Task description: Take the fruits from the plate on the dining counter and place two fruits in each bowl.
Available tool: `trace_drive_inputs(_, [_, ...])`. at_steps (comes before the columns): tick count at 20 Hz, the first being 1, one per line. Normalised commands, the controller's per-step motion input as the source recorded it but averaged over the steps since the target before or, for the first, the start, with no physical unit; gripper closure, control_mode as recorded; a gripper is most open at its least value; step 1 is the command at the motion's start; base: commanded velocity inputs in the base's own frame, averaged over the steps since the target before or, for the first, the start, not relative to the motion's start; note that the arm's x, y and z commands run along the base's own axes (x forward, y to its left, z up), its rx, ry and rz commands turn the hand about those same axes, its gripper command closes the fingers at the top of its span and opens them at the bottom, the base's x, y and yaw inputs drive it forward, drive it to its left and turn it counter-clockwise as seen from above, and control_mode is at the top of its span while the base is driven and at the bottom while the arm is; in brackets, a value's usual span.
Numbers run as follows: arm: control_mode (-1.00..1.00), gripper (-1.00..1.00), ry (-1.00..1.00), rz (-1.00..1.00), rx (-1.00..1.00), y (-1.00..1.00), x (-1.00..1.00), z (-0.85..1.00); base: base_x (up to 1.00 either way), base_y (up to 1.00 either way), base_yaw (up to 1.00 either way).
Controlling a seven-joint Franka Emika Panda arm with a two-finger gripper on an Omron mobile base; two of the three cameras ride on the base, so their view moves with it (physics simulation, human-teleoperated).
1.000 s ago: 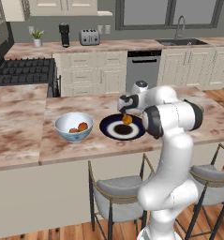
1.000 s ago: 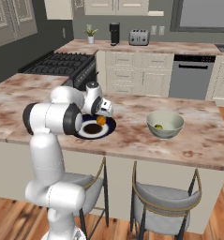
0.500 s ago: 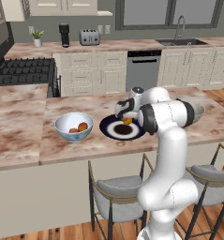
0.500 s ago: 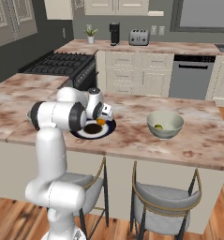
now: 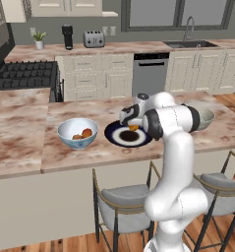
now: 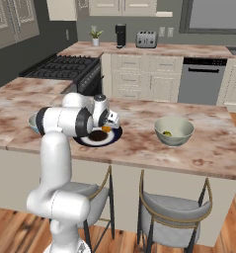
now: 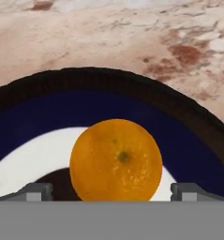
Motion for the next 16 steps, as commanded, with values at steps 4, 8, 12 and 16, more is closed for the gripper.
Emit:
trace_drive_inputs(4, [-1.00,-1.00,0.00,0.00,0.00,0.00,0.18,-0.21,0.00,0.00,0.00])
trace_drive_inputs(8, [-1.00,1.00,0.00,0.00,0.00,0.00,0.20,-0.18,0.00,0.00,0.00])
trace_drive_inputs(12, [-1.00,1.00,0.00,0.00,0.00,0.00,0.09,-0.03,0.00,0.00,0.00])
trace_drive_inputs(16, [-1.00,1.00,0.00,0.00,0.00,-0.13,-0.02,0.17,0.00,0.00,0.00])
